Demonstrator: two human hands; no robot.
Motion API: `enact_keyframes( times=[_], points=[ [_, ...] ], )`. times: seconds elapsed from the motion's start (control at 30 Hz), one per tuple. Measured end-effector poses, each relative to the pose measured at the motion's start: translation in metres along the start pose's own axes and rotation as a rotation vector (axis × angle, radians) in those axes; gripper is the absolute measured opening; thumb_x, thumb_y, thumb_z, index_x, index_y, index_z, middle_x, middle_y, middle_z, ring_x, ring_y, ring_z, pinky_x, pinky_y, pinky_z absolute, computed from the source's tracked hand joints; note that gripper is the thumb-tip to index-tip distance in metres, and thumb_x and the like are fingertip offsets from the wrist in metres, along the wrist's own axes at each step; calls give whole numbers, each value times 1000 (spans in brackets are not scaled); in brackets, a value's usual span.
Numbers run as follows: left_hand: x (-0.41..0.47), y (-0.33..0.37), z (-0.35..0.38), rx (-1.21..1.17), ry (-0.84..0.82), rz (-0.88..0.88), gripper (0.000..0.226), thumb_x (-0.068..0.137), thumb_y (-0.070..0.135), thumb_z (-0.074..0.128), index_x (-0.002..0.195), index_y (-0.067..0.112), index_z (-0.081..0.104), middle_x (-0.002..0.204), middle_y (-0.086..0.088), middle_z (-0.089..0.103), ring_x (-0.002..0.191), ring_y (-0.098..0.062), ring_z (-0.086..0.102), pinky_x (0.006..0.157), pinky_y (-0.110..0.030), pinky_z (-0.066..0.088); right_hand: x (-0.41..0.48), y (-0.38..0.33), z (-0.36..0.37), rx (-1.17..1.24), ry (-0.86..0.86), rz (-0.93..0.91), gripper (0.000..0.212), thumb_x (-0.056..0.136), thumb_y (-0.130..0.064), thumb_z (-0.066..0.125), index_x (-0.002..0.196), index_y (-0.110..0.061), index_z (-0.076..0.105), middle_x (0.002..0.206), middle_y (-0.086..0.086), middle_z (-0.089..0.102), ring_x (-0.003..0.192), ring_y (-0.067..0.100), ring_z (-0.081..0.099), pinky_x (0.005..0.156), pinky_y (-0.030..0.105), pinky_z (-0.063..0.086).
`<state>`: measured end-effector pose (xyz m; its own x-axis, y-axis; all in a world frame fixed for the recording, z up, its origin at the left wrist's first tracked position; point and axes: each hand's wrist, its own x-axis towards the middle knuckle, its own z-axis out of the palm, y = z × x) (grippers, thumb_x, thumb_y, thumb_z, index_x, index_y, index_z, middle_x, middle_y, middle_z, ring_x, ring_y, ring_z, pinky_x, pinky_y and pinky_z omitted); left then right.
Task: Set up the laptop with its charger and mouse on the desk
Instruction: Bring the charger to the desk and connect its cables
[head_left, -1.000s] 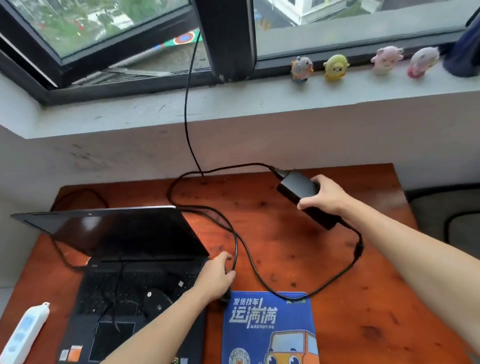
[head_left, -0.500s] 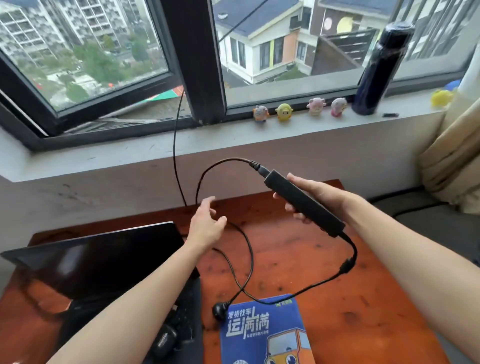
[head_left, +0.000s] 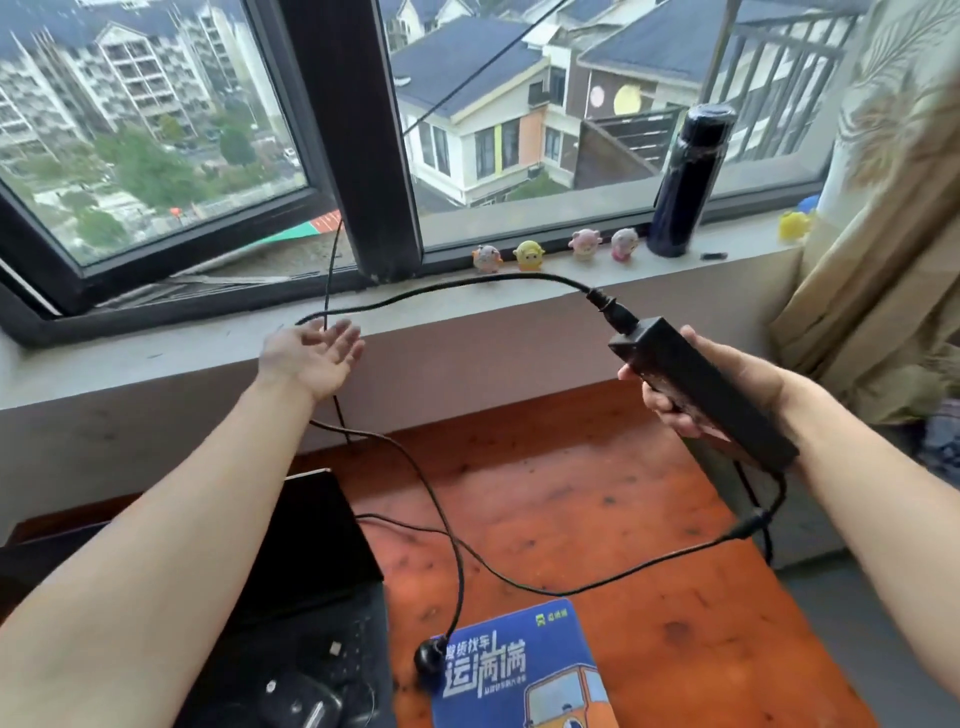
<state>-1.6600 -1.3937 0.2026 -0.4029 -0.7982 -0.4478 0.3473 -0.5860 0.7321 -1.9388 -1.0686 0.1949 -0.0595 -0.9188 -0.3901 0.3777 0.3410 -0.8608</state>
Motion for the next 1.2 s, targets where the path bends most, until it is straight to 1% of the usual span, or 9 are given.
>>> enact_keyframes(
  times=[0.07, 0.13, 0.2, 0.3, 0.43, 0.53, 0.73, 0.97, 1.2],
  points=[
    [-5, 28, 6, -226, -39, 19, 41, 79, 6, 32, 117, 9, 45, 104, -19, 67, 97, -30, 67, 92, -39, 47, 1, 4, -8, -196, 162, 82, 98, 41, -72, 83, 110, -5, 65, 70, 9, 56, 50, 16, 54, 46, 24, 44],
    [-13, 50, 18, -286, -56, 18, 31, 92, 19, 27, 108, 6, 51, 95, -17, 68, 87, -29, 69, 86, -38, 51, 9, 12, -9, -485, 322, 153, 82, 42, -74, 80, 92, -10, 70, 67, 7, 61, 50, 15, 56, 50, 24, 43],
    [-21, 62, 35, -184, -54, 32, 37, 99, 28, 25, 91, 6, 54, 77, -10, 62, 68, -24, 64, 74, -34, 53, 19, 20, -2, -668, 419, 202, 61, 55, -66, 78, 80, -11, 72, 67, 5, 67, 54, 17, 61, 56, 24, 44],
    [-41, 74, 64, 39, -88, 99, 39, 102, 29, 26, 84, 6, 52, 57, -5, 55, 57, -22, 60, 75, -35, 55, 41, 37, 7, -693, 498, 239, 57, 54, -61, 84, 79, -10, 75, 78, 6, 76, 71, 24, 72, 66, 29, 53],
    [-61, 97, 89, 195, -168, 220, 31, 100, 18, 30, 81, 7, 51, 60, -7, 60, 68, -25, 65, 78, -36, 56, 73, 41, 14, -752, 567, 180, 80, 34, -81, 78, 81, -16, 76, 77, 1, 76, 74, 22, 73, 79, 39, 58],
    [-66, 112, 93, 355, -156, 364, 23, 95, 12, 38, 78, 11, 54, 68, -5, 60, 69, -21, 66, 73, -33, 59, 95, 29, 21, -923, 646, 132, 72, 45, -85, 68, 80, -23, 70, 76, -8, 73, 75, 16, 69, 80, 35, 55],
    [-54, 140, 55, 530, 117, 542, 12, 90, 17, 53, 83, 10, 61, 74, -5, 62, 62, -18, 66, 61, -30, 58, 147, 22, 25, -1062, 475, 86, 58, 52, -73, 75, 81, -25, 64, 81, -8, 70, 80, 15, 66, 80, 35, 54],
    [-39, 154, -64, 664, 436, 567, 14, 84, 20, 60, 72, 13, 60, 48, 2, 61, 41, -9, 58, 40, -19, 47, 232, 34, 79, -1265, 217, 120, 44, 64, -54, 81, 78, -22, 55, 81, -5, 65, 82, 20, 63, 75, 33, 49],
    [-5, 160, -185, 718, 555, 470, 16, 84, 19, 55, 70, 13, 56, 37, 4, 56, 33, -4, 56, 33, -12, 39, 303, 65, 154, -1415, 120, 130, 68, 73, -45, 78, 128, -26, 44, 129, 1, 59, 115, 26, 57, 92, 37, 46]
  ],
)
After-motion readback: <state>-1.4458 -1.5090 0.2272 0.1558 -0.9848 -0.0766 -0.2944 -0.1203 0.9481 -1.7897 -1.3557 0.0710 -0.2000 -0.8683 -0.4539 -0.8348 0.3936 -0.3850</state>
